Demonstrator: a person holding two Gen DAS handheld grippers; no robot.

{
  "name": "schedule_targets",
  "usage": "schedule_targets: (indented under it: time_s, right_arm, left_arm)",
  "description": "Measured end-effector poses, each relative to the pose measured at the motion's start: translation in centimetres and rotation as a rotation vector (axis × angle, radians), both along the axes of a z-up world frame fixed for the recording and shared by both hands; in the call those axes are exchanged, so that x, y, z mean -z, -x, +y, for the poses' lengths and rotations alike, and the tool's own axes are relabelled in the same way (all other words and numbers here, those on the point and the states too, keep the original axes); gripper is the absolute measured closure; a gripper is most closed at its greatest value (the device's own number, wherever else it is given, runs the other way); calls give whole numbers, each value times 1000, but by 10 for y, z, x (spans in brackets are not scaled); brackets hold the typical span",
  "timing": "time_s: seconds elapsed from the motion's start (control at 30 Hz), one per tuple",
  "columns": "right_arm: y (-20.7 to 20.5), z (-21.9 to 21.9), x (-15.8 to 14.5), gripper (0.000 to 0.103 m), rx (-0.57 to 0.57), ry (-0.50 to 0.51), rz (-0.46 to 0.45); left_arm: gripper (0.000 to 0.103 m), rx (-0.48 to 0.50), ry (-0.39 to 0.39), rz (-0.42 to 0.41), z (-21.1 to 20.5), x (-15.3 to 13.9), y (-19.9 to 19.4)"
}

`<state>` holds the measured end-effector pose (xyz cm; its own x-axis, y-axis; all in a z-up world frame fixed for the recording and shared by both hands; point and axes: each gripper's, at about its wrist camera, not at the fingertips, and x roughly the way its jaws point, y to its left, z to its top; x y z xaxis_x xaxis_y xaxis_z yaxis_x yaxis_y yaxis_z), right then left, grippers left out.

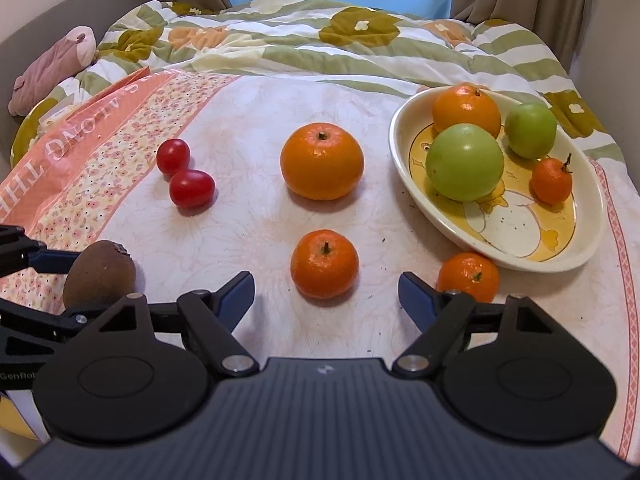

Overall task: Organize fruits
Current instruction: 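Close the left tool around the brown kiwi while the right tool grasps a tangerine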

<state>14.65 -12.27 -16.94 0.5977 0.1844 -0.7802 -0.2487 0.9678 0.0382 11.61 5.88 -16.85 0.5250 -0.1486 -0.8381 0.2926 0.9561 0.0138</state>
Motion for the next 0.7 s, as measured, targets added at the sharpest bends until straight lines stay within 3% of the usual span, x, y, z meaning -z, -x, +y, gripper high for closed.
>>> schedule_targets:
  time_s: [0.13, 0.33, 0.5, 0.7]
  right_arm:
    - [-3, 0, 1, 15, -5, -8, 3]
    - [-11, 2, 4, 18, -17, -15, 14]
    - [-18, 5, 6, 27, -32, -14, 21]
    - [-22, 8, 5, 31, -40, -2, 15]
  left_arm:
    - [49, -7, 1, -2, 2, 0, 0]
    - [50, -33, 13, -3, 3, -1, 1]
    - [50, -61, 22, -6, 4, -2, 3]
    - [50, -77, 22, -18, 6, -6, 5]
